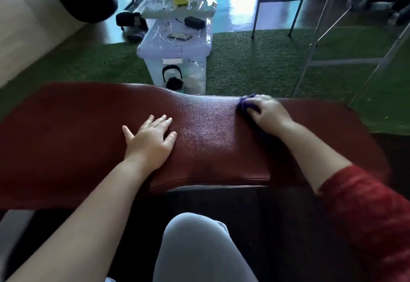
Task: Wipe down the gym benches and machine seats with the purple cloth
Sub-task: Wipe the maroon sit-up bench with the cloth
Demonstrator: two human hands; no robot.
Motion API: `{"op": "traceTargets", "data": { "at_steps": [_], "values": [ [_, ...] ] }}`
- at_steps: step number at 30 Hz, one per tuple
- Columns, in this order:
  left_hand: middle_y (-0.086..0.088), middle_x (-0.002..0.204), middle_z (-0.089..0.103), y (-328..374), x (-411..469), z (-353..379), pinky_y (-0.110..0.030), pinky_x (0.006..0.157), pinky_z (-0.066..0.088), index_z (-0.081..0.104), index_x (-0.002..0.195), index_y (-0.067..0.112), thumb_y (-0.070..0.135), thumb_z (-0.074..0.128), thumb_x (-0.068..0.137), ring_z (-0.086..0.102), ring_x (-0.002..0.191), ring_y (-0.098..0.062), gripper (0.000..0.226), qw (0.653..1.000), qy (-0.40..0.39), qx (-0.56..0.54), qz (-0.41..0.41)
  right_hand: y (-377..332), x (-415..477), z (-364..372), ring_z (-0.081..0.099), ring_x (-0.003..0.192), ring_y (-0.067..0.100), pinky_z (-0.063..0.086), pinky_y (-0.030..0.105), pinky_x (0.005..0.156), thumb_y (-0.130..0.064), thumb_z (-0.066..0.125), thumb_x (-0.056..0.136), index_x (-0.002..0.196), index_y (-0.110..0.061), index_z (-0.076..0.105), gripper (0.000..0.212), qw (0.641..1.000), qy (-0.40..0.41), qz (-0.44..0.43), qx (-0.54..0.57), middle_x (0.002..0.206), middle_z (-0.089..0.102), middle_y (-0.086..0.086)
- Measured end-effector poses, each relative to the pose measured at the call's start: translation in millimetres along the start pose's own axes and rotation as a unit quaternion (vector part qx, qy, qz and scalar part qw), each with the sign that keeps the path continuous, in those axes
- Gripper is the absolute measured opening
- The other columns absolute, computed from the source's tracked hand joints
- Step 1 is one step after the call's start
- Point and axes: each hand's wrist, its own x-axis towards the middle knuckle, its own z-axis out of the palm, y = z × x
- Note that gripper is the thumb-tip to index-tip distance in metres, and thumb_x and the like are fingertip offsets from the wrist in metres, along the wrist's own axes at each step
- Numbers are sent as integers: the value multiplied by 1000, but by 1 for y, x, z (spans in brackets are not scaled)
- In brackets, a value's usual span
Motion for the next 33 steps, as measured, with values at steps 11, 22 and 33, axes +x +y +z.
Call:
{"op": "traceTargets", "data": {
  "at_steps": [11,22,33],
  "values": [
    [17,153,31,66,20,16,-59,115,3,38,142,37,54,42,93,18,143,-4,52,994,-19,-60,93,2,-65,-5,51,123,19,31,22,107,-28,65,86,121,-22,63,36,996,15,-65,56,133,55,4],
    [23,152,26,86,32,37,-74,106,0,35,142,45,73,34,84,11,144,-5,65,993,-28,31,108,55,11,-15,44,127,21,29,24,106,-33,58,89,125,-26,59,37,996,20,82,-11,136,50,7],
    [23,152,27,84,34,40,-73,106,2,34,142,46,74,32,84,12,144,-5,64,993,-17,38,111,-7,-132,-6,45,128,15,34,28,109,-40,53,88,124,-27,59,39,992,-2,-114,54,136,51,-1]
  ]
}}
